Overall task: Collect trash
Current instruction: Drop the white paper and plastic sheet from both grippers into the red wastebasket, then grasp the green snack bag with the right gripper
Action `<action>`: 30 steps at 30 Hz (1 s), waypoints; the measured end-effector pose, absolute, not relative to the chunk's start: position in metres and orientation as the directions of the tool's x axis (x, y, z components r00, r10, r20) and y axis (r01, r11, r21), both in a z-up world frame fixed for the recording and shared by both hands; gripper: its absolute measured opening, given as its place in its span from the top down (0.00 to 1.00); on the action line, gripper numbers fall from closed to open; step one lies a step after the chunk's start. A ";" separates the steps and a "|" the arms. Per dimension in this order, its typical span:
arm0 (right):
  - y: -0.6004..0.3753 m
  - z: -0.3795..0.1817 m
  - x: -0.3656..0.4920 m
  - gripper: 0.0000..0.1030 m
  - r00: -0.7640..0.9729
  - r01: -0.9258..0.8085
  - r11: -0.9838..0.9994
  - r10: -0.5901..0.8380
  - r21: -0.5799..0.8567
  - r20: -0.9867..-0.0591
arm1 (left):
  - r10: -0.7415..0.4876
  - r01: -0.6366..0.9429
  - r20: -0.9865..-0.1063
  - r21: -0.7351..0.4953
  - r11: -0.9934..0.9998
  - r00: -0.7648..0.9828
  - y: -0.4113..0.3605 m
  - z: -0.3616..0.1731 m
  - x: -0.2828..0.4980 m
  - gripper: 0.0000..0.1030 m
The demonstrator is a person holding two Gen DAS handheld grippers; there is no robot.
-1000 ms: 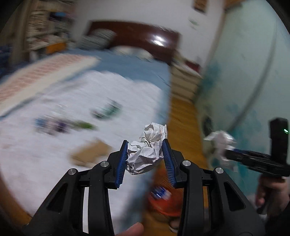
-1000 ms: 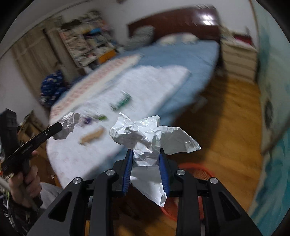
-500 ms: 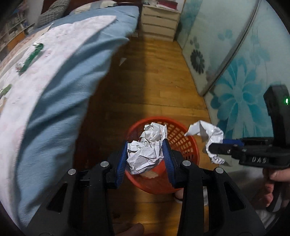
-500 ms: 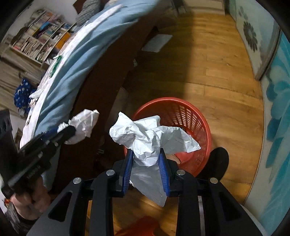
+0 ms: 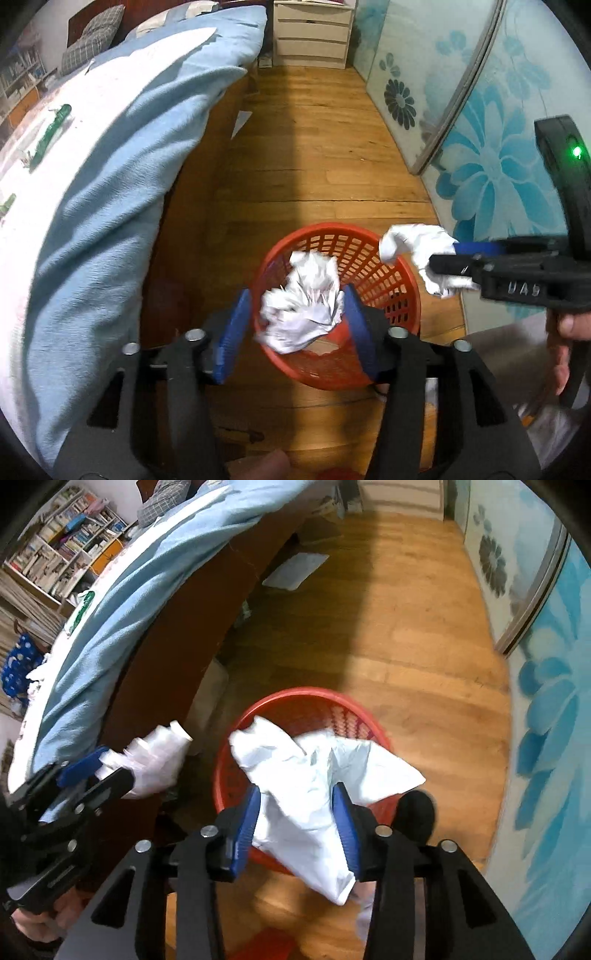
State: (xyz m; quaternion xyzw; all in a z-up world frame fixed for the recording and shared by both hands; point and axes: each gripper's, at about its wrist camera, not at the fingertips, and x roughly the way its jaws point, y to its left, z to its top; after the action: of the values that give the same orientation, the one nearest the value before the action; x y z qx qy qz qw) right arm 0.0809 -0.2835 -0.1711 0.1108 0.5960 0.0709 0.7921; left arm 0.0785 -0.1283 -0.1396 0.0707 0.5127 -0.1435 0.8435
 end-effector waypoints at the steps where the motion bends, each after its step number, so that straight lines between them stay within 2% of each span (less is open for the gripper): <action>1: -0.286 -0.166 0.081 0.50 0.292 0.029 0.971 0.220 0.238 -0.931 | -0.162 0.307 -0.883 -0.022 0.951 0.441 -0.125 -0.136 0.078 0.39; 2: -0.289 -0.160 0.080 0.44 0.304 0.040 0.972 0.208 0.231 -0.929 | -0.159 0.302 -0.882 -0.020 0.953 0.443 -0.123 -0.134 0.078 0.39; 8: -0.295 -0.122 0.078 0.40 0.398 0.068 0.954 0.241 0.291 -0.885 | -0.156 0.250 -0.844 -0.027 0.968 0.513 -0.087 -0.099 0.069 0.31; 12: -0.263 -0.095 0.080 0.39 0.452 -0.021 0.945 0.300 0.326 -0.840 | -0.155 0.166 -0.798 -0.069 0.984 0.582 -0.039 -0.066 0.059 0.27; 19: -0.163 -0.065 0.094 0.39 0.460 -0.230 0.906 0.422 0.354 -0.781 | -0.013 -0.078 -0.702 -0.097 0.992 0.712 0.082 -0.015 0.042 0.23; 23: -0.102 -0.042 0.095 0.39 0.483 -0.340 0.896 0.427 0.286 -0.764 | 0.096 -0.171 -0.688 -0.042 0.984 0.719 0.134 -0.008 0.041 0.23; 26: -0.057 -0.026 0.096 0.39 0.478 -0.408 0.873 0.454 0.268 -0.752 | 0.076 -0.198 -0.706 -0.092 0.976 0.704 0.162 -0.014 0.042 0.23; 30: -0.016 -0.016 0.096 0.39 0.491 -0.449 0.869 0.433 0.206 -0.756 | 0.082 -0.186 -0.708 -0.070 0.980 0.701 0.164 -0.016 0.041 0.23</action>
State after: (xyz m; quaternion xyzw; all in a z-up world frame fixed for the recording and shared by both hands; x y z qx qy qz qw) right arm 0.0960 -0.0159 -0.0165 -0.0095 0.4350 0.2555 0.8634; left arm 0.0414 0.1640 -0.0161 -0.0681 0.3797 0.0728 0.9197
